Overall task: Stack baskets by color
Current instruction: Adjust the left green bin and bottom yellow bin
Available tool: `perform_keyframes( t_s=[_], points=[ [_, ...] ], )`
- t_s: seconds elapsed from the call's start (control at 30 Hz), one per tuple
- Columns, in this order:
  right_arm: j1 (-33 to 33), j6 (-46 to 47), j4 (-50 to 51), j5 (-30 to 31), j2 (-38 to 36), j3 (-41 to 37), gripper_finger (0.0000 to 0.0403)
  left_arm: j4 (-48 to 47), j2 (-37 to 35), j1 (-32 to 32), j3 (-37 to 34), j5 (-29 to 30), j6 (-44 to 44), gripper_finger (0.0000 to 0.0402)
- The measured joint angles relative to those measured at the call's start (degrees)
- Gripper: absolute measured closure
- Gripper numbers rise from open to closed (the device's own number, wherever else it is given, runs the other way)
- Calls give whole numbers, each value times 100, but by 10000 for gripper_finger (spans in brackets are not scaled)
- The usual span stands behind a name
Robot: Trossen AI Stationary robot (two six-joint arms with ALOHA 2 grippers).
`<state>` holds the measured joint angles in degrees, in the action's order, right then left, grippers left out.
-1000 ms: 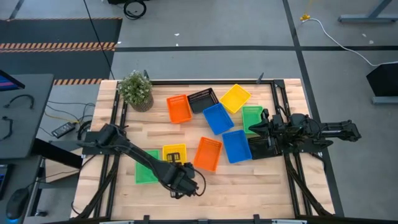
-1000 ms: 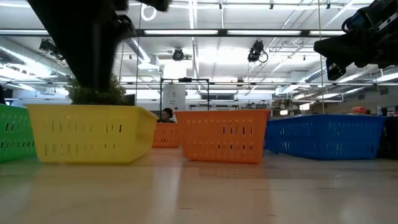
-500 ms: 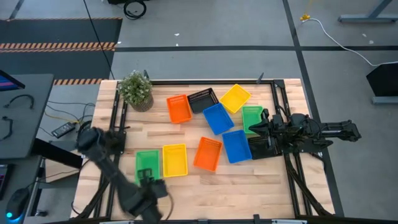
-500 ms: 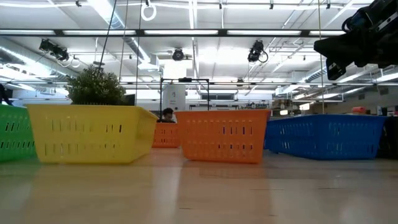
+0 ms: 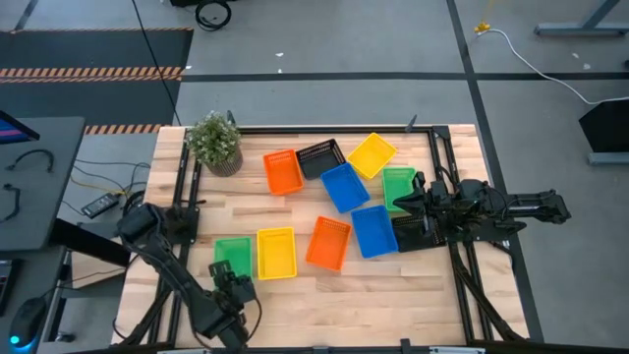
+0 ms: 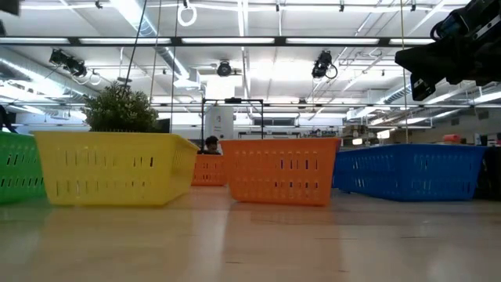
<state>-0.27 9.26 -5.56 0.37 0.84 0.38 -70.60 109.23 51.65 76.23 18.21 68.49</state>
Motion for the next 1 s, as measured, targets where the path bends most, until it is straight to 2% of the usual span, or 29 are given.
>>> perform_keyframes(
  t_s=[0.13, 0.23, 0.47, 0.53, 0.87, 1.0],
  points=[
    [-2, 2, 0, 0, 0, 0, 374, 542, -202, -161, -416, -230, -446, 221],
    [0, 0, 0, 0, 1, -1, 374, 1047, -384, -244, -736, -480, -842, 250],
    [0, 2, 0, 1, 1, 0, 374, 1139, -779, -436, -1222, -815, -1783, 371],
    [-1, 1, 0, 2, 1, 0, 374, 1136, -937, -527, -1379, -840, -1965, 391],
    [0, 2, 0, 2, 1, 0, 374, 1201, -1617, -925, -2216, -907, -2743, 395],
    [0, 2, 1, 2, 1, 0, 374, 1198, -1686, -1040, -2387, -907, -2630, 369]
  ],
)
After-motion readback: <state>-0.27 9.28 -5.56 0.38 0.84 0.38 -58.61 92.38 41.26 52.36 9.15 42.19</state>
